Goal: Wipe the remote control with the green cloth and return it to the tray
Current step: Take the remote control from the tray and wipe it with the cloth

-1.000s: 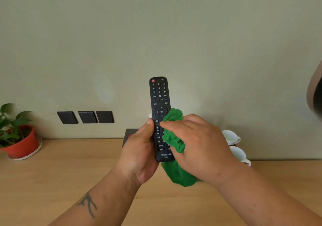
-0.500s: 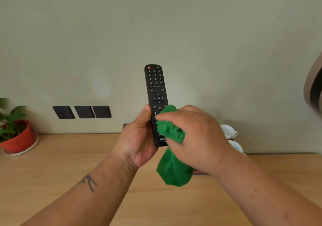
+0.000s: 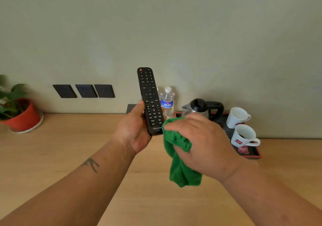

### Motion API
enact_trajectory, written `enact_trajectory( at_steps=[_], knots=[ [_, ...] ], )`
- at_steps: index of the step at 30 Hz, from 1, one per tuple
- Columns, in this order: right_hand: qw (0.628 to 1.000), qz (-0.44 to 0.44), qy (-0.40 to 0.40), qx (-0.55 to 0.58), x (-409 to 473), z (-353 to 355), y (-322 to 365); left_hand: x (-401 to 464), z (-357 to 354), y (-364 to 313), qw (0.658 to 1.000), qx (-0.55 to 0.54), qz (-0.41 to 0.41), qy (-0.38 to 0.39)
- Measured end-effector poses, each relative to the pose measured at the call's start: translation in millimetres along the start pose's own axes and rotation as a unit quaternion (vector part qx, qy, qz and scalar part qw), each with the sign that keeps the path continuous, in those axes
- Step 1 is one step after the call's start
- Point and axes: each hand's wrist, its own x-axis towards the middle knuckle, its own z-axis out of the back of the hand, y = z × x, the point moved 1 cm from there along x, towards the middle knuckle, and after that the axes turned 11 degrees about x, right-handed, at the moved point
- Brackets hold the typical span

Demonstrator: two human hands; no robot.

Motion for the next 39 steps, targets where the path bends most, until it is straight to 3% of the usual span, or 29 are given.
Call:
enact_trajectory(
  at_steps=[4, 10, 16, 22, 27, 31, 34, 37, 39],
  knots=[
    [0.997, 0.054, 0.050, -0.002, -11.8, -50.2, -8.7, 14.1, 7.4, 32.4, 0.999, -0.022, 0.028, 0.006],
    [0.993, -0.088, 0.076, 0.008, -56.0, -79.9, -56.6, 31.0, 43.6, 78.1, 0.998, -0.004, 0.046, -0.032],
    [0.984, -0.164, 0.008, 0.069, -60.9, -96.6, -63.4, 32.4, 57.3, 111.3, 0.995, 0.083, 0.054, -0.018],
    [0.962, -0.189, -0.096, 0.174, -58.9, -110.6, -65.5, 25.7, 50.1, 113.1, 0.952, 0.302, -0.017, 0.050],
    [0.957, -0.209, -0.105, 0.171, -39.8, -107.0, -79.7, 21.4, 54.8, 102.4, 0.938, 0.329, -0.009, 0.109],
    [0.927, -0.280, -0.158, 0.191, -18.4, -92.9, -103.2, 17.0, 52.6, 99.8, 0.941, 0.300, 0.005, 0.156],
    [0.929, -0.243, -0.191, 0.202, -17.1, -86.1, -87.7, 18.0, 47.5, 100.3, 0.956, 0.238, 0.022, 0.169],
    [0.953, -0.163, -0.154, 0.201, -24.0, -92.2, -62.0, 18.0, 45.8, 103.1, 0.952, 0.245, 0.030, 0.178],
    [0.957, -0.167, -0.133, 0.196, -23.5, -96.8, -65.9, 15.8, 49.4, 108.1, 0.949, 0.241, 0.056, 0.194]
  ],
)
